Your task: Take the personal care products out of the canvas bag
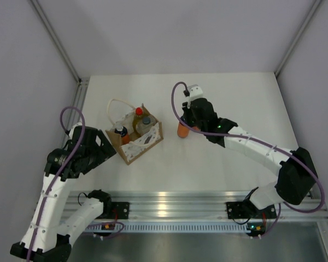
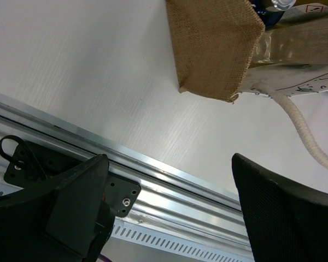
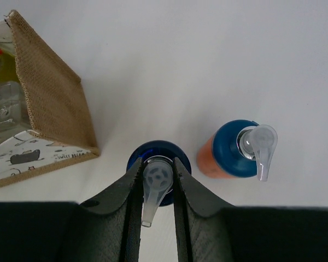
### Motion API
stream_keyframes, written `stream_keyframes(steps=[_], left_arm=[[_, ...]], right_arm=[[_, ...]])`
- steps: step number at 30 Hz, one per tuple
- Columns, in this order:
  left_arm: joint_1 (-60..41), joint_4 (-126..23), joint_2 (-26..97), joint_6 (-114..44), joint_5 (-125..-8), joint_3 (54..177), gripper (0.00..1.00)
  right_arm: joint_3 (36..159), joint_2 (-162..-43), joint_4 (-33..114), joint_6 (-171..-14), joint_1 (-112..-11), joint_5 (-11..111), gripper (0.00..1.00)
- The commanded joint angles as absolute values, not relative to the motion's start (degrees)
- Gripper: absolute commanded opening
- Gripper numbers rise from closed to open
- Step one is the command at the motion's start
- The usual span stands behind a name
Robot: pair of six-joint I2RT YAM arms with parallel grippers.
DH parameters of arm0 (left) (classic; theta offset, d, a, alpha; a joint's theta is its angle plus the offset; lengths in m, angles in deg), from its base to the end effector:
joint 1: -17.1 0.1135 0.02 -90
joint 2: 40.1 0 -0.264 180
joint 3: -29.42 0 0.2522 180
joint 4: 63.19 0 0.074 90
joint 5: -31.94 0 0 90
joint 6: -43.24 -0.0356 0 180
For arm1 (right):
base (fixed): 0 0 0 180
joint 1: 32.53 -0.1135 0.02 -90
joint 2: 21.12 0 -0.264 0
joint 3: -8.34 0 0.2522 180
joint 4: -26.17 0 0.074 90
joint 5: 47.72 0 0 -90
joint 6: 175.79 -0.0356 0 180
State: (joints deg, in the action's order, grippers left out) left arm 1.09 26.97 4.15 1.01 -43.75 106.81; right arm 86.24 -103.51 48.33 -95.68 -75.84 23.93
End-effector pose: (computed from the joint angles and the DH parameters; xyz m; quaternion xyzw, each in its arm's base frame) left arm 0.0996 -0.0194 0.3446 -0.2943 0.9054 -0.0474 0.3022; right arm 0.2499 0.2201 0.3071 -0.1614 0.8287 0.1108 0.5243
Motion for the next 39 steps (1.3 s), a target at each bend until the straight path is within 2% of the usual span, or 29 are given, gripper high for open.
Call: stream_keyframes(steps=[1,11,13,16,18,21,34,39], left_arm=[[1.02,23.96,5.94,-3.33,-44.35,111.28,0.98],[0.93,23.43,9.99,-7.73,-44.43,116.56,0.98],[0.93,23.43,10.52,-8.17,-44.69,117.35,0.98],[1.02,23.43,10.78,-9.14,-45.22,118.93,0.98],[1.02,23.43,10.70,-9.75,-45.22,119.55,0.98],[1.02,23.35,10.78,-10.28,-45.05,119.82,0.98],[0.93,23.17,18.86,-14.76,-44.61,123.07,0.98],[0.84,21.16,24.31,-17.48,-44.96,125.44,0.91]], right_arm=[[87.23,-103.03,39.84,-97.12,-74.63,24.53,0.01],[86.61,-105.76,39.84,-97.21,-74.45,25.14,0.02],[86.52,-105.85,39.84,-97.56,-74.45,25.49,0.06],[86.00,-105.15,41.69,-98.18,-74.63,25.85,0.24],[85.56,-104.71,41.69,-98.35,-74.54,25.85,0.43],[85.38,-104.18,42.38,-98.44,-74.54,25.67,0.56],[92.50,-95.50,52.32,-98.18,-74.63,26.20,0.62],[92.24,-90.74,54.69,-98.44,-74.72,28.57,0.64]])
